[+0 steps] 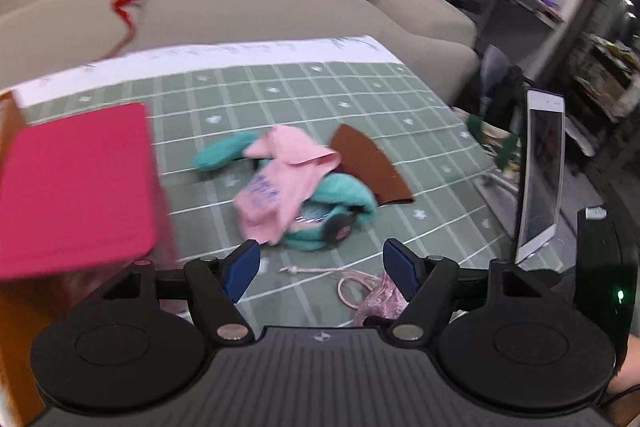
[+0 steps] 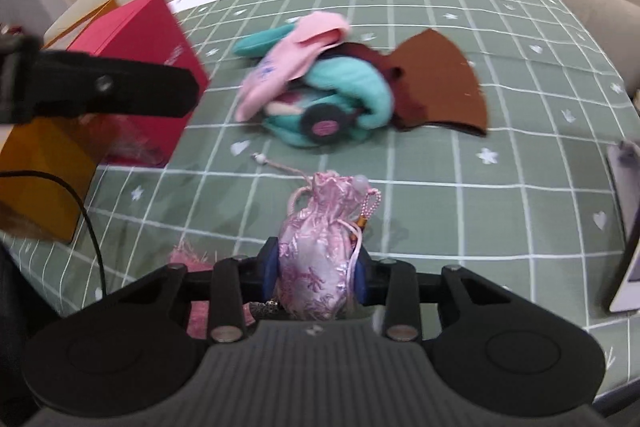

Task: Organize soft objects
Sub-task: 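Grasp the pink cloth with the left tool while the right tool holds the pink pouch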

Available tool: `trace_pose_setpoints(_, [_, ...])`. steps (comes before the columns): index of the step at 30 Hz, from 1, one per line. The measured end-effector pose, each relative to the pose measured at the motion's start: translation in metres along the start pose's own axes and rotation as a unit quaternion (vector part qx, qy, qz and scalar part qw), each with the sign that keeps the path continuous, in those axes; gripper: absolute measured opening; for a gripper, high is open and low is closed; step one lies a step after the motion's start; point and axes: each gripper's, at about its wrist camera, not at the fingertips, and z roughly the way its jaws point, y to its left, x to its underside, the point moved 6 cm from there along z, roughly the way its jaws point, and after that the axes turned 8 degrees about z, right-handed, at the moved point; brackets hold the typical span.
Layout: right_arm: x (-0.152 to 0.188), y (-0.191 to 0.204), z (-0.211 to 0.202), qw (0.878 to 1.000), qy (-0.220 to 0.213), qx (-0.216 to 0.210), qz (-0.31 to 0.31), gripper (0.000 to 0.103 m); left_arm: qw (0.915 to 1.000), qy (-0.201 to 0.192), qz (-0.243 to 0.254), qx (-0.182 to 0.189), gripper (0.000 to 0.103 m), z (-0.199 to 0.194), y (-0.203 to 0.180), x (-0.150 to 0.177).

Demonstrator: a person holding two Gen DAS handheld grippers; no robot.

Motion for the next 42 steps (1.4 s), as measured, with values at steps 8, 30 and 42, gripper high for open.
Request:
trace_pose_setpoints(8, [-0.003,-0.011,0.003,0.999,0.006,-0.023,0.032,0.037,0.9947,0.078,-0.059,-0.033,0.073,0.065,0.016,-0.016])
trace_pose_setpoints(30, [-0.006,-0.014,0.003,0.998,0.012,-0.048,0.035,0.037,0.9912,0.06,-0.017,-0.117,0.006,0.107,0.034,-0.04])
trace_pose_setpoints(42, [-0.007,-0.014,0.004,0.998,0.009,-0.05,0.04,0.037,0.9914,0.027,-0.037,-0.123,0.005,0.072,0.044,-0.057])
